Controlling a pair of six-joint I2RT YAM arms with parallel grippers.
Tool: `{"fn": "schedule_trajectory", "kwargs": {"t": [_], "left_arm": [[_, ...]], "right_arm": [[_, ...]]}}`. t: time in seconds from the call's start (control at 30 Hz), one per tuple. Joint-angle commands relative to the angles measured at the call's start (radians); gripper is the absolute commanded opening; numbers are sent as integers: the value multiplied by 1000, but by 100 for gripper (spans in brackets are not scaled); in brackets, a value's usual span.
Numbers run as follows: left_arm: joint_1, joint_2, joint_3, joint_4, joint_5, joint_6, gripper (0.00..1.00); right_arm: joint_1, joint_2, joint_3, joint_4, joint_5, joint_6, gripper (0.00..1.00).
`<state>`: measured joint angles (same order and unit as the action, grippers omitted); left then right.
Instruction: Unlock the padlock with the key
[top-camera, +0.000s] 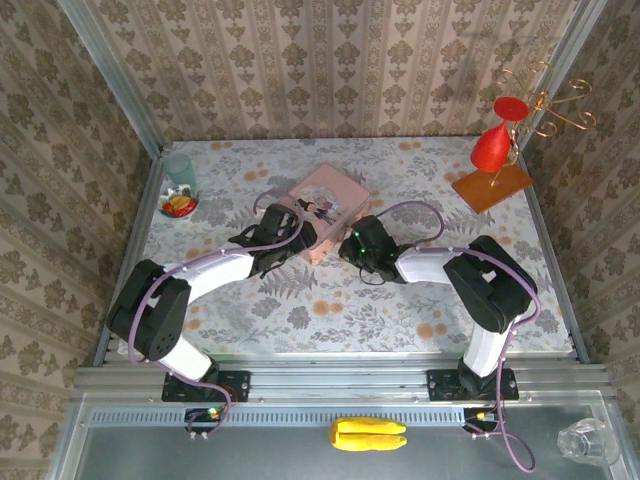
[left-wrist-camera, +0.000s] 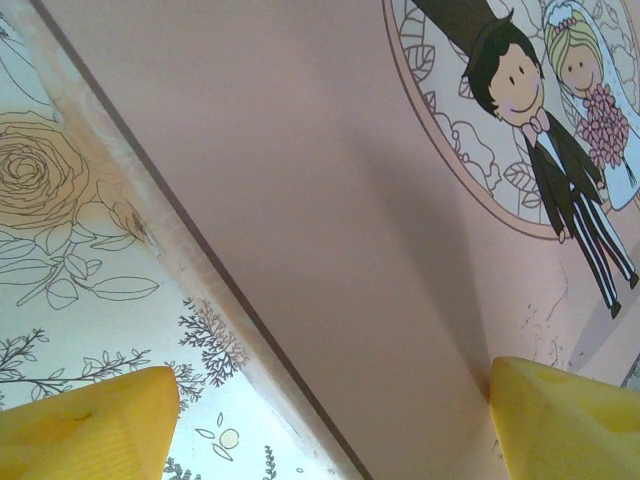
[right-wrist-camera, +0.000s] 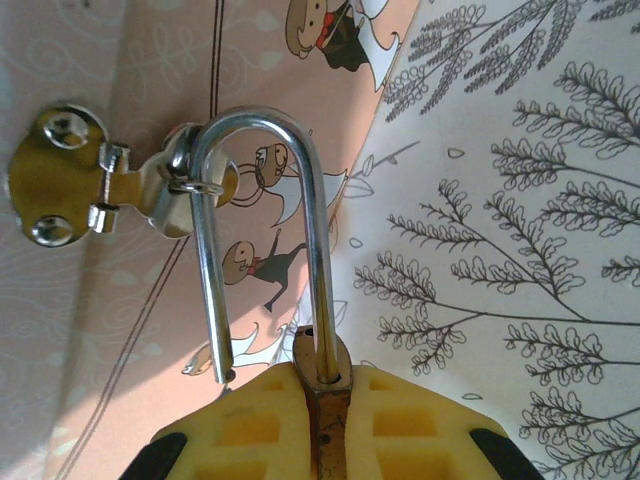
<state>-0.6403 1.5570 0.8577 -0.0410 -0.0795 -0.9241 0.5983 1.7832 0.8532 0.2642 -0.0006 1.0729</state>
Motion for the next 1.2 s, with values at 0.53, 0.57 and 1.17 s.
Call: {"fn": "schedule_trajectory", "kwargs": {"t": [0.53,0.57,1.17], "left_arm": [[1,51,-31,-220,-8,14,81],[1,51,-33,-220,-9,13,81],[5,51,-26,-216,-2,19,82]], "right_arm": [[-103,20,86,-14,7,71,0],[-108,25,89,-13,0,76,0],[-160,18,138,-118,52,-27,0]]}}
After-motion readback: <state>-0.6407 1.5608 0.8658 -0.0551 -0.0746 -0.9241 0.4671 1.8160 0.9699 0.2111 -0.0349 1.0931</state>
